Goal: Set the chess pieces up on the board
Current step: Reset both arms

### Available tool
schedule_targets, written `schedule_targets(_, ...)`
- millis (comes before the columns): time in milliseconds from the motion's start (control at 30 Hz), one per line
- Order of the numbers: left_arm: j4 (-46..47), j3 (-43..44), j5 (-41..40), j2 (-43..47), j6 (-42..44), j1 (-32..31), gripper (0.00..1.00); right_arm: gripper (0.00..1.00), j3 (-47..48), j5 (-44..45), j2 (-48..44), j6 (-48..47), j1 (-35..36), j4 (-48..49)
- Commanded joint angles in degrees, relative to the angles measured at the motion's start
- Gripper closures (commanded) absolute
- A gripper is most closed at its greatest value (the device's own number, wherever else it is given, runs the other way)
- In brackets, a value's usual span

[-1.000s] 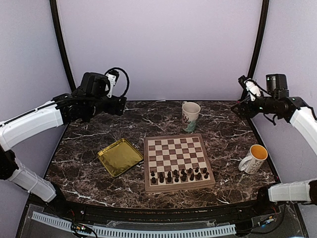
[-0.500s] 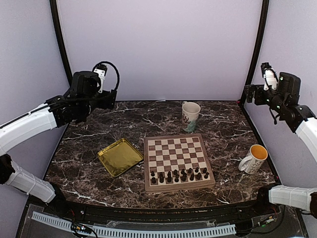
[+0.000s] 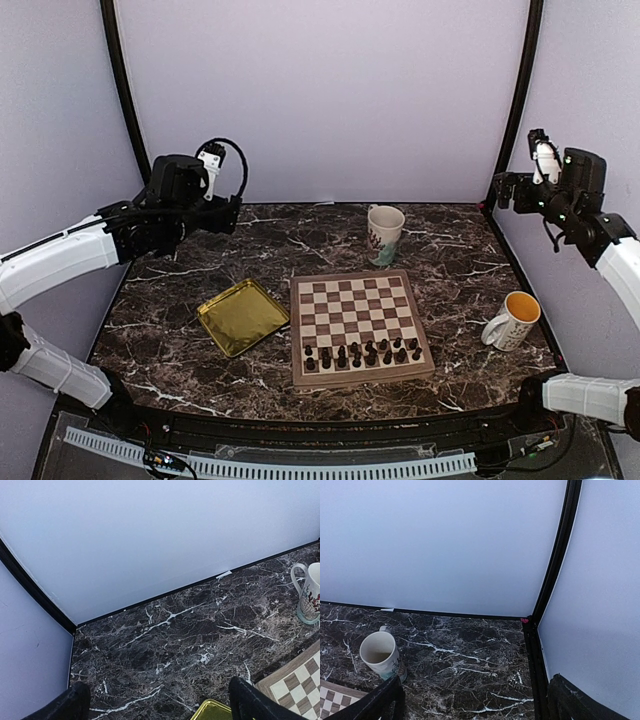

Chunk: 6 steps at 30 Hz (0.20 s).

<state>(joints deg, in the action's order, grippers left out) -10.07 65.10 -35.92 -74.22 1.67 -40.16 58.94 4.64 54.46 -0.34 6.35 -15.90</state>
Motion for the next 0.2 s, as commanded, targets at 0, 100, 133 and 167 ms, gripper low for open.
schedule_targets(0,-1.1,5.0,-0.6,2.1,1.8,0.2,0.01,0.00,6.3,-1.6,0.6,-0.6,-0.3,-1.0)
schedule_targets(100,-1.3,5.0,-0.6,2.5,1.8,0.1,0.01,0.00,8.8,-2.3,1.5,0.2,-0.3,-1.1)
schedule_targets(133,-1.1,4.5,-0.5,2.6,1.5,0.1,0.01,0.00,8.0,-2.6,1.6,0.7,-0.3,-0.7)
schedule_targets(167,-1.0,3.9,-0.3,2.7,1.5,0.2,0.01,0.00,7.6,-2.7,1.5,1.1,-0.3,-0.1)
